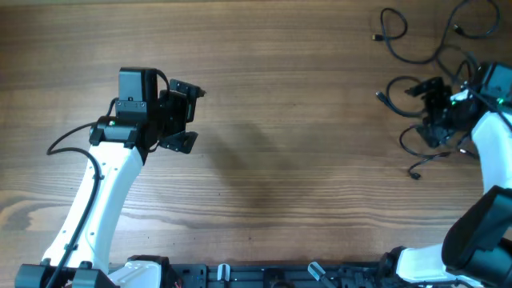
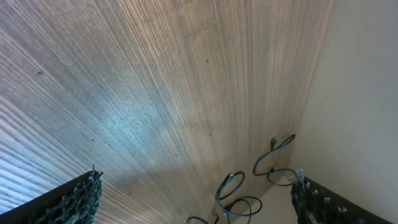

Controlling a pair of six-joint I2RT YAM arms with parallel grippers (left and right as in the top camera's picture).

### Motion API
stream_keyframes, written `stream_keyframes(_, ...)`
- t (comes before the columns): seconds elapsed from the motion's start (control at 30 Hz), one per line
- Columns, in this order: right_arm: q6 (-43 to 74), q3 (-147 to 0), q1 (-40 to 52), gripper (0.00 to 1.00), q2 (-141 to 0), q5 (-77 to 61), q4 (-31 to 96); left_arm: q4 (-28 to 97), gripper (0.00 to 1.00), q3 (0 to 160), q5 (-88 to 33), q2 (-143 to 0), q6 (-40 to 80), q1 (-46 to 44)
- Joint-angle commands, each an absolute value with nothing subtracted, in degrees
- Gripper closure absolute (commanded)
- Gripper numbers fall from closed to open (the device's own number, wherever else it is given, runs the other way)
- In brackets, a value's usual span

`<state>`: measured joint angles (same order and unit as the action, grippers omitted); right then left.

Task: Untangle cables

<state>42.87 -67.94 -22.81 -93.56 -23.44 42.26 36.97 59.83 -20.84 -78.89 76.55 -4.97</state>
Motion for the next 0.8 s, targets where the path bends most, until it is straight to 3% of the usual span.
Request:
stream_keyframes(0.0, 35.9, -77.4, -22.8, 0.00, -93.5, -20.1, 49.9, 36.9, 0.00, 60.0, -20.7, -78.4, 75.4, -4.9)
stream_keyframes(0.27, 23.9, -81.3, -22.8, 0.00, -93.4, -4.5, 74.6, 36.9, 0.00, 60.0, -20.7, -78.4, 75.4, -4.9)
stream_keyframes(0.53, 26.0, -67.2, -22.7, 0.00, -93.4, -4.1, 66.8, 36.9, 0.00, 60.0, -20.7, -78.4, 75.4, -4.9)
stream_keyframes(0.6, 27.7, -65.6, -22.7, 0.17, -93.4, -4.1, 64.2, 36.9, 0.00, 60.0, -20.7, -78.4, 75.4, -4.9)
stream_keyframes(0.63, 29.3, -64.8, -22.7, 0.37, -93.4, -4.1, 62.4, 36.9, 0.00, 60.0, -20.8, -78.4, 75.4, -4.9)
stream_keyframes(0.73, 30.6, -64.0, -22.7, 0.75, -93.4, -7.5, 59.5, 36.9, 0.00, 60.0, -20.8, -78.4, 75.4, -4.9)
stream_keyframes(0.77, 30.6, -64.1, -22.7, 0.79, -93.4, -10.2, 59.3, 36.9, 0.00, 60.0, -20.8, -78.4, 75.4, -4.9)
